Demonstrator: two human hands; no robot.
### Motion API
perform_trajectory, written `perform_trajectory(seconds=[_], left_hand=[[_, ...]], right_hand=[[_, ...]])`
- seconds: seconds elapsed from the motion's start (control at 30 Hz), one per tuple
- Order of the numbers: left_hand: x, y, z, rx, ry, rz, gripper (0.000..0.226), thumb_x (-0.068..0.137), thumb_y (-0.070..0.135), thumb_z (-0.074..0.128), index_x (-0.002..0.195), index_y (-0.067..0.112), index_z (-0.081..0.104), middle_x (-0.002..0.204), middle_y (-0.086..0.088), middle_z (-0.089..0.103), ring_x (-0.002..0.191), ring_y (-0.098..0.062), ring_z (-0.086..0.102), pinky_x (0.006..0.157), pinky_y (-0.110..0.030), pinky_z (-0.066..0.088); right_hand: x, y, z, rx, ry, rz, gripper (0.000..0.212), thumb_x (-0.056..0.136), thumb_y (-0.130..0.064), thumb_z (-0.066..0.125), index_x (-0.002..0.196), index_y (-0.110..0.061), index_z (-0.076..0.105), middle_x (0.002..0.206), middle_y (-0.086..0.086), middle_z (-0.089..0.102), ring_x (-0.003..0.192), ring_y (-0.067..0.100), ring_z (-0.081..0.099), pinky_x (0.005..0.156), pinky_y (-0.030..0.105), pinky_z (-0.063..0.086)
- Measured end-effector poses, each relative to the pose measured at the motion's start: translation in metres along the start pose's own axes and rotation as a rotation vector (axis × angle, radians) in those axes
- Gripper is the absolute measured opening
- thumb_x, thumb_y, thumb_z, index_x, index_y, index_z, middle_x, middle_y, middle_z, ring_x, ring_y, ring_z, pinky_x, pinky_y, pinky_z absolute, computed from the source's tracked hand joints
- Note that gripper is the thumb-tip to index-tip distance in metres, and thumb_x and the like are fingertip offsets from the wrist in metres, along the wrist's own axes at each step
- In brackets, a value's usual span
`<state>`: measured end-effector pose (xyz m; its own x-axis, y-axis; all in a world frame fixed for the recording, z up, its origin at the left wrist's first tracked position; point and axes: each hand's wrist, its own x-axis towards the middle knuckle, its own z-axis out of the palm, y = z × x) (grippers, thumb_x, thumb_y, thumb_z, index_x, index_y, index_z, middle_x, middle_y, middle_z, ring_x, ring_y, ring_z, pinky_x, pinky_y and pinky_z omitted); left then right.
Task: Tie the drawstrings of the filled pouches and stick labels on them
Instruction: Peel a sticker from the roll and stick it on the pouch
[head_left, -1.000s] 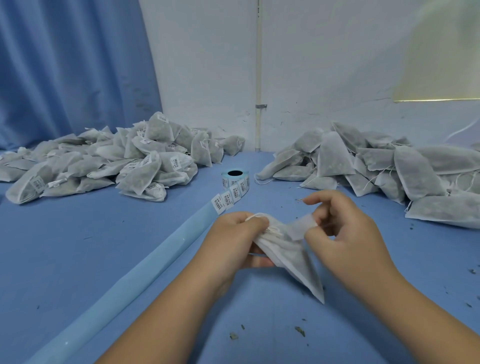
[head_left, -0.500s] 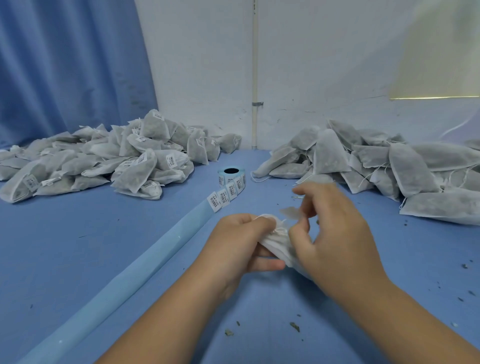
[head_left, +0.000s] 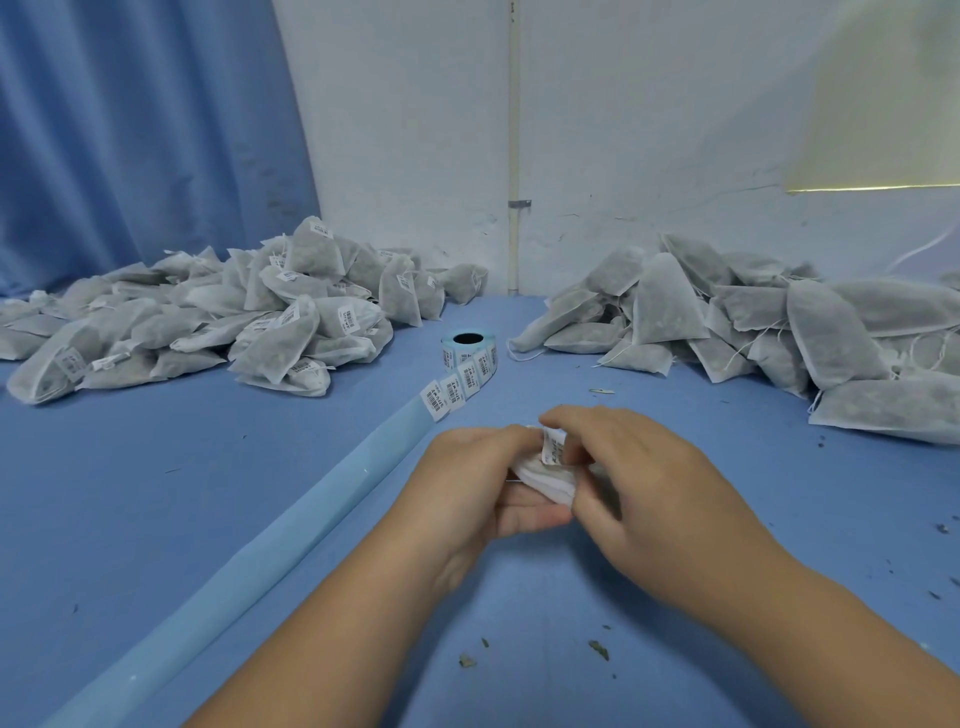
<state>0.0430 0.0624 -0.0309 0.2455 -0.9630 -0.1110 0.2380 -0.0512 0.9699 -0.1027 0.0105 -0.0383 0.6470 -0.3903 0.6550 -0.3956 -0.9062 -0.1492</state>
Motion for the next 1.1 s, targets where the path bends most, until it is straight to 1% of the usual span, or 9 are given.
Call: perform_trajectory(seconds=[0.17,0.3,0.37,0.5,0.6,0.67,0.8,0.97,1.1], left_hand=[[0.003,0.003,-0.008,-0.104,0.004,-0.006,0.021,0.094,0.017,0.061,0.091,0.0,0.073,0.082,-0.015,0.074,0.068,-0.022,0.073,0.056,-0.025,0.057],[0.004,0.002,-0.012,-0.049,-0.035,0.03,0.007,0.089,0.008,0.065,0.092,0.005,0.071,0.083,-0.009,0.072,0.068,-0.013,0.068,0.059,-0.02,0.055],[0.004,0.002,-0.011,0.001,-0.063,0.058,0.01,0.088,0.002,0.066,0.097,0.004,0.07,0.084,-0.009,0.07,0.067,-0.012,0.063,0.057,-0.018,0.051],[-0.001,0.003,-0.007,0.09,-0.182,0.148,0.026,0.079,0.012,0.072,0.104,0.004,0.072,0.09,-0.014,0.068,0.076,-0.02,0.053,0.058,-0.022,0.041],[-0.002,0.002,-0.005,0.069,-0.216,0.184,0.033,0.079,0.016,0.069,0.108,0.002,0.071,0.099,-0.023,0.065,0.081,-0.025,0.051,0.061,-0.024,0.039],[-0.002,0.001,-0.005,0.052,-0.227,0.164,0.033,0.081,0.021,0.068,0.107,0.002,0.071,0.09,-0.015,0.065,0.075,-0.02,0.05,0.058,-0.021,0.041],[-0.004,0.001,-0.005,0.128,-0.281,0.032,0.034,0.081,0.033,0.074,0.102,0.007,0.07,0.073,0.0,0.063,0.057,-0.009,0.051,0.05,-0.018,0.041],[-0.002,0.001,-0.007,0.121,-0.249,-0.018,0.03,0.07,0.026,0.076,0.092,0.007,0.07,0.063,0.004,0.06,0.05,-0.006,0.046,0.046,-0.016,0.039],[-0.002,0.004,-0.011,0.084,-0.303,0.043,0.015,0.073,0.013,0.081,0.086,0.009,0.075,0.068,-0.001,0.055,0.05,-0.006,0.042,0.049,-0.016,0.038]], right_hand=[[-0.002,0.002,-0.004,0.047,-0.148,-0.023,0.053,0.08,-0.016,0.056,0.132,-0.023,0.052,0.097,-0.01,0.065,0.088,0.015,0.059,0.079,0.032,0.049],[-0.003,0.005,-0.003,0.33,-0.026,0.21,0.043,0.086,-0.016,0.06,0.12,-0.041,0.054,0.094,-0.03,0.065,0.094,-0.008,0.053,0.078,0.007,0.038],[-0.001,0.004,-0.004,0.426,0.099,0.33,0.039,0.084,-0.019,0.064,0.108,-0.047,0.053,0.093,-0.031,0.065,0.092,-0.011,0.053,0.075,0.004,0.035],[0.004,0.004,-0.008,0.638,0.103,0.506,0.033,0.077,-0.031,0.073,0.107,-0.039,0.062,0.098,-0.019,0.067,0.095,-0.003,0.06,0.081,0.016,0.046],[0.004,0.004,-0.012,0.977,-0.016,0.621,0.028,0.072,-0.033,0.077,0.098,-0.022,0.072,0.091,-0.002,0.074,0.086,0.017,0.071,0.069,0.022,0.054],[0.003,0.005,-0.012,1.087,0.017,0.685,0.028,0.069,-0.03,0.077,0.093,-0.019,0.073,0.087,0.004,0.075,0.079,0.02,0.073,0.063,0.023,0.054],[0.003,0.009,-0.008,1.094,0.109,0.782,0.018,0.074,-0.019,0.078,0.09,-0.018,0.072,0.082,0.004,0.075,0.073,0.018,0.072,0.064,0.028,0.052],[0.003,0.011,-0.005,1.096,0.151,0.817,0.023,0.073,-0.014,0.079,0.093,-0.018,0.071,0.087,0.012,0.074,0.072,0.021,0.07,0.071,0.035,0.055],[0.004,0.012,-0.007,1.214,0.139,0.873,0.032,0.065,-0.023,0.079,0.095,-0.015,0.072,0.089,0.012,0.075,0.076,0.022,0.071,0.073,0.036,0.055]])
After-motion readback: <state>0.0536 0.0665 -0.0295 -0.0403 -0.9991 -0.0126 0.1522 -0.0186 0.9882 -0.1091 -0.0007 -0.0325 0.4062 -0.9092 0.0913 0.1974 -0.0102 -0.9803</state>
